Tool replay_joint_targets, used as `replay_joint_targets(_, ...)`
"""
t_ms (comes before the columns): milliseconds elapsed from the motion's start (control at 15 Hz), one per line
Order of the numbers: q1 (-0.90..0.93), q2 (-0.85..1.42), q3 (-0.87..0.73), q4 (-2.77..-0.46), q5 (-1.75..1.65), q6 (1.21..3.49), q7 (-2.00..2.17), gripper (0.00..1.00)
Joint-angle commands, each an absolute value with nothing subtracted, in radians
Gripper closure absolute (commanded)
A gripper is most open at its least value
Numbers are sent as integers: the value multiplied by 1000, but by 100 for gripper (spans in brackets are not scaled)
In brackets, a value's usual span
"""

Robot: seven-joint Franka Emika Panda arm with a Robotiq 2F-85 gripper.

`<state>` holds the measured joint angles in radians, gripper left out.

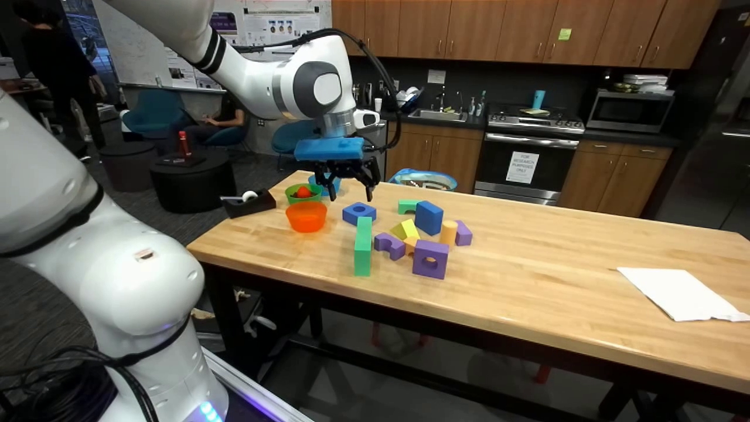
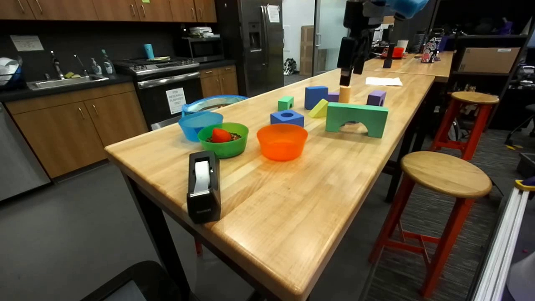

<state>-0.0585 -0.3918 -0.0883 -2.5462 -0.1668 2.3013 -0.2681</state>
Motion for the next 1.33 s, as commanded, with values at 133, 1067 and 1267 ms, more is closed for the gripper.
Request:
replay_joint_targets(133,-76,-303,-192,-2483,-153,2331,-432,0)
replay_joint_targets(1067,-131,-178,-221,-2457,-208,2371,-463,0)
replay_joint_targets(1267,-153,-158,-205,-2437,-224,2335,-265,0)
